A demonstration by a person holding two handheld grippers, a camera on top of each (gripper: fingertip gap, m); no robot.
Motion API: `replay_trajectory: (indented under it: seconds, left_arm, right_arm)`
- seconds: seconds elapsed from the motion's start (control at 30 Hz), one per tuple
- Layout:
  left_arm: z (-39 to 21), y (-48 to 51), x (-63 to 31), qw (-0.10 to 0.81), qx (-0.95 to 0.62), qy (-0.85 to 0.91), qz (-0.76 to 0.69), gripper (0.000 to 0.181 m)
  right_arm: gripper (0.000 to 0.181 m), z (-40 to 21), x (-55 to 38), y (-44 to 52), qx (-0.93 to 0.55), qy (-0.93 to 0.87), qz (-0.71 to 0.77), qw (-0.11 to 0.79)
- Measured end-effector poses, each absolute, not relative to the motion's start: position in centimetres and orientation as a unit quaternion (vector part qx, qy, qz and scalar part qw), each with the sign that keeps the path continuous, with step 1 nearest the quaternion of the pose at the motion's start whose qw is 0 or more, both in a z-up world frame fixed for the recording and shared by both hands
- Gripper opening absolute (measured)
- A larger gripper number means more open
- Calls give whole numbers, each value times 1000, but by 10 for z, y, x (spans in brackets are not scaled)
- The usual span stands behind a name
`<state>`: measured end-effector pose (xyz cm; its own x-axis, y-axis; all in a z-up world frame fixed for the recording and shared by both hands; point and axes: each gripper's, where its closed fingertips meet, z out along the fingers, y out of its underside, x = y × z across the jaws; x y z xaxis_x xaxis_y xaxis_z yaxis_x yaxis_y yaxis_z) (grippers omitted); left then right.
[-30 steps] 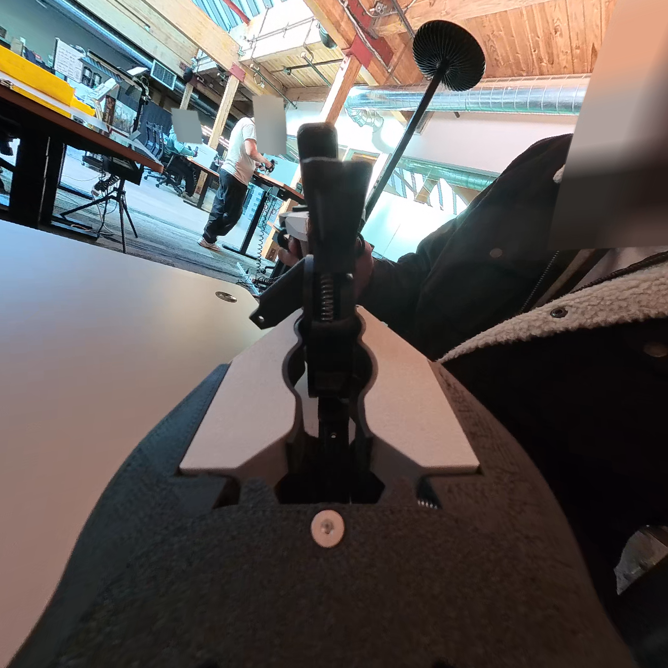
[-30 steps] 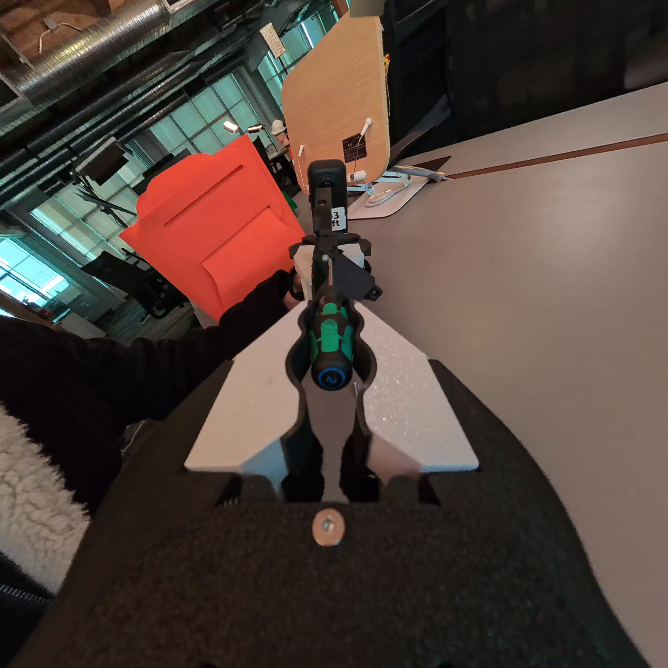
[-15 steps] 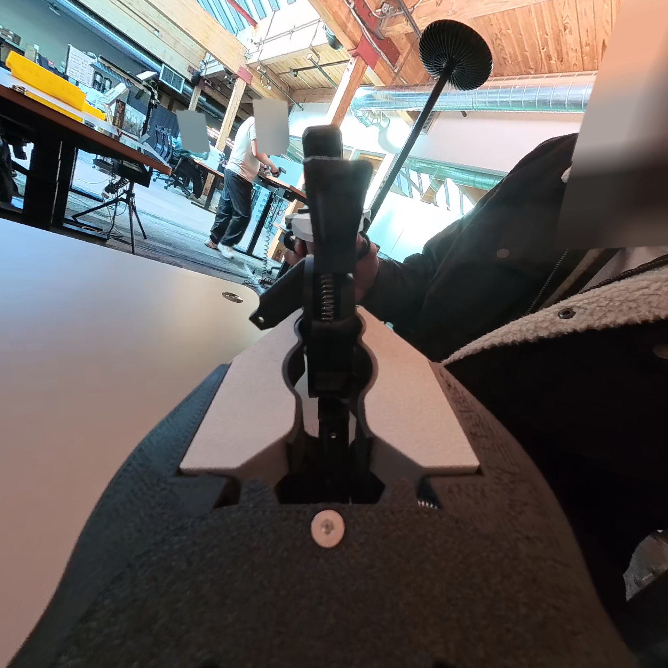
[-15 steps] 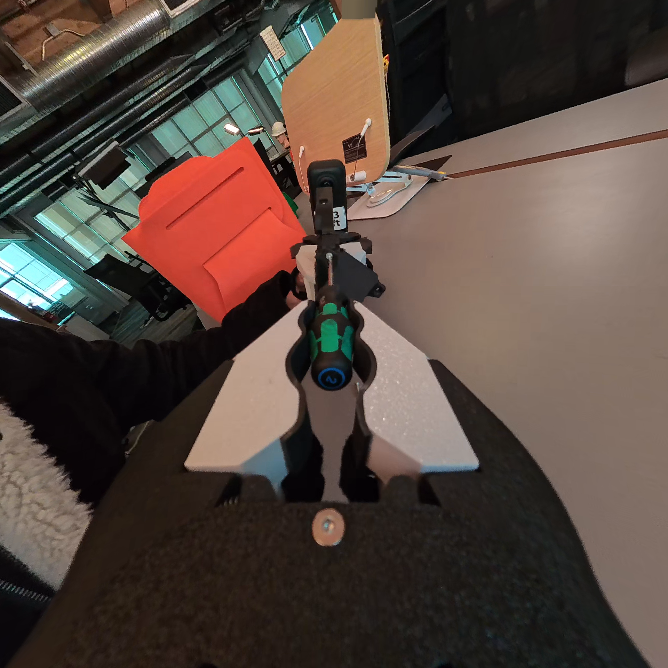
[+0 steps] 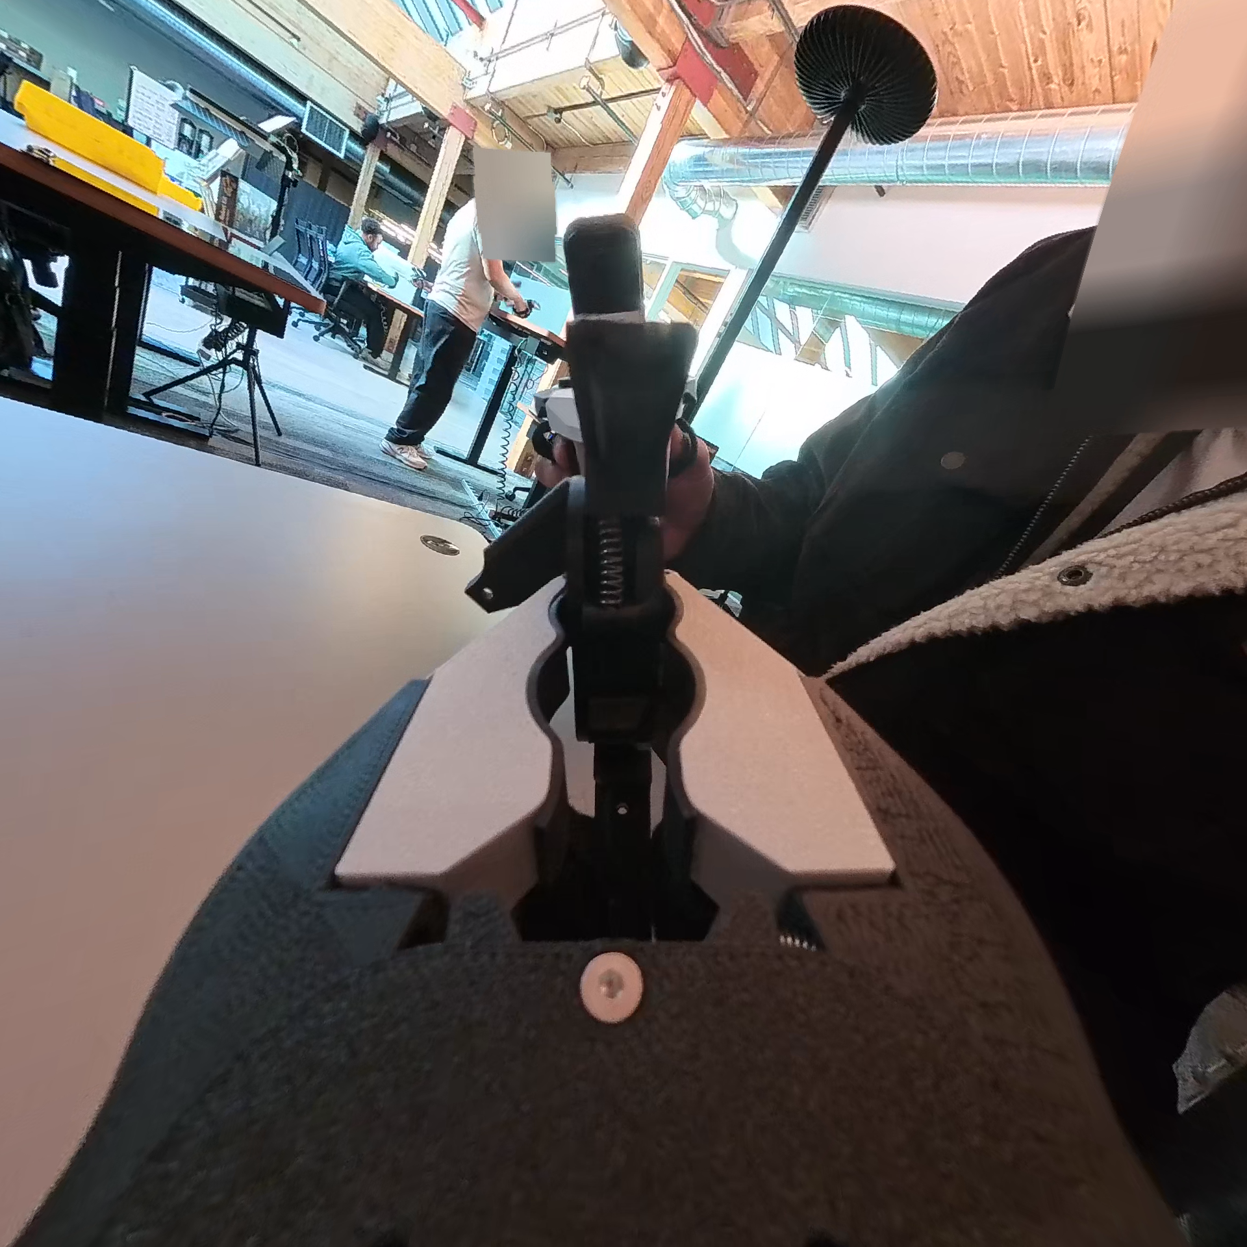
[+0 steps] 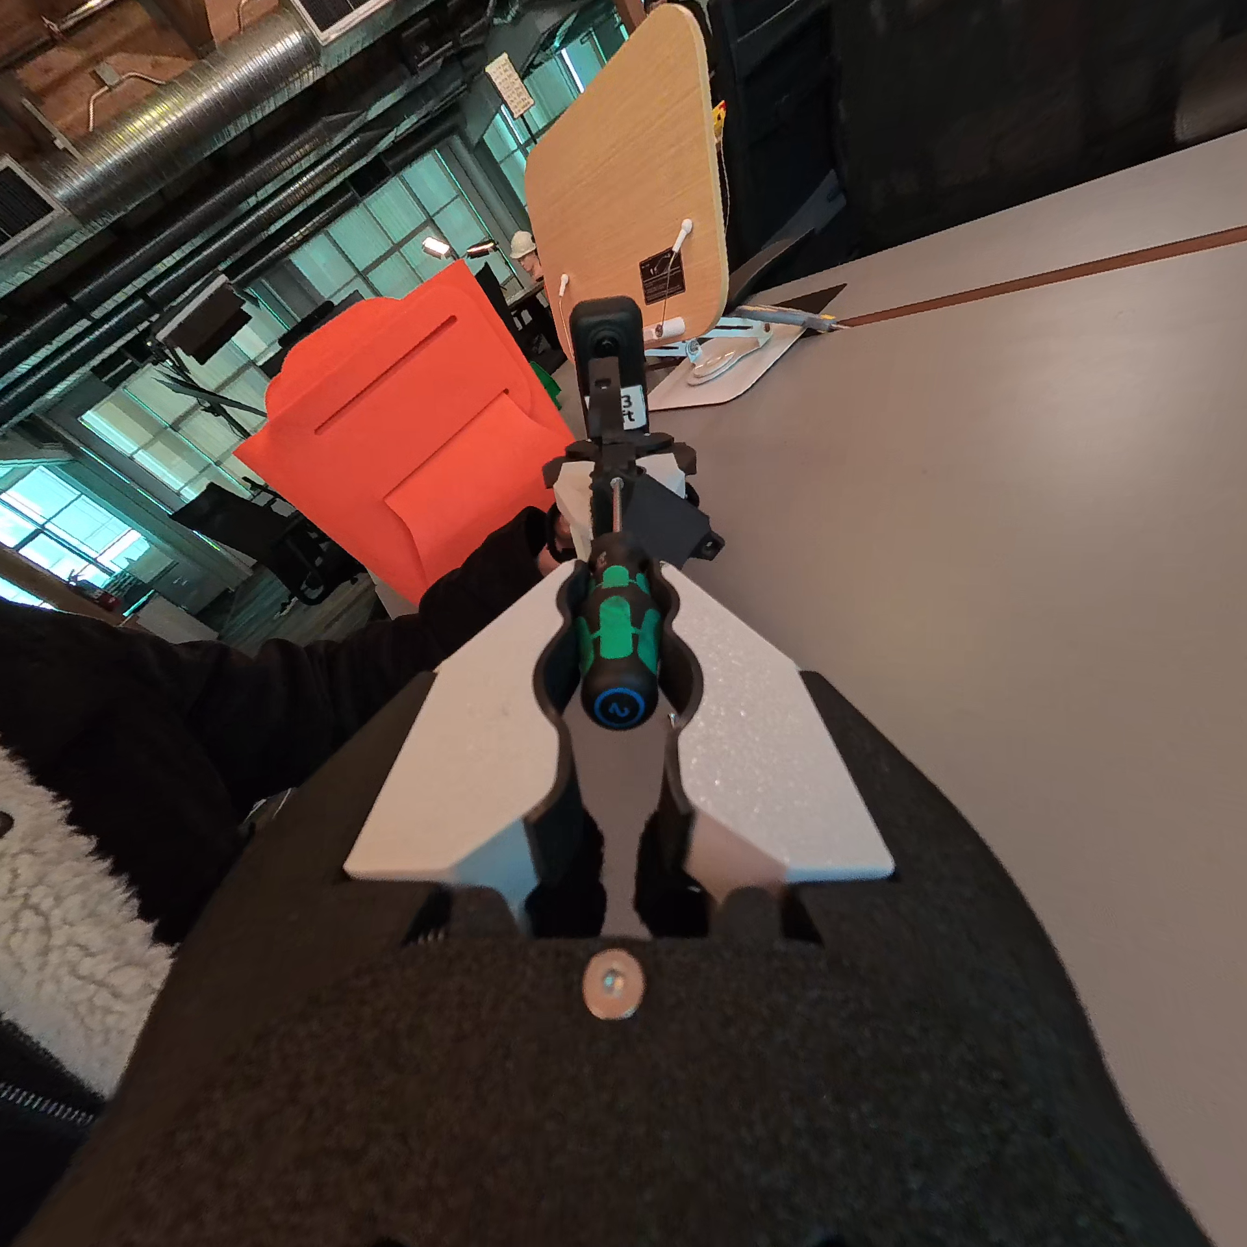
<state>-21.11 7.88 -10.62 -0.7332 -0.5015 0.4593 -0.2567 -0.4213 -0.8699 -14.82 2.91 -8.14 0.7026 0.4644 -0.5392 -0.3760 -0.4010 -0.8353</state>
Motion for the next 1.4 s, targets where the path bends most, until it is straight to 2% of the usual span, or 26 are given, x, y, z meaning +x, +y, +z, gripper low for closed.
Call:
replay_trajectory:
  seconds: [0.4,0.63,0.83,1.0,1.23,1.4]
  left_arm:
    - [-108,79,-210,89,-360,539,-756,21]
    - [-109,75,-212,61,-360,539,-759,21]
    - [-110,73,-215,29,-360,534,-765,22]
    - [-110,74,-216,7,-360,525,-771,21]
    - [-107,69,-220,-27,-348,514,-783,22]
    - [-103,68,-222,-46,-338,504,-793,22]
  right_arm:
    - [16,-84,-148,29,-743,-15,397,539]
    - [16,-84,-151,29,-747,-69,358,556]
    - [16,-78,-153,31,-729,-286,177,596]
    - [16,-69,-154,36,-679,-443,46,584]
    - [16,-62,-163,35,-521,-622,-173,559]
    - [16,-61,-164,33,-503,-627,-173,569]
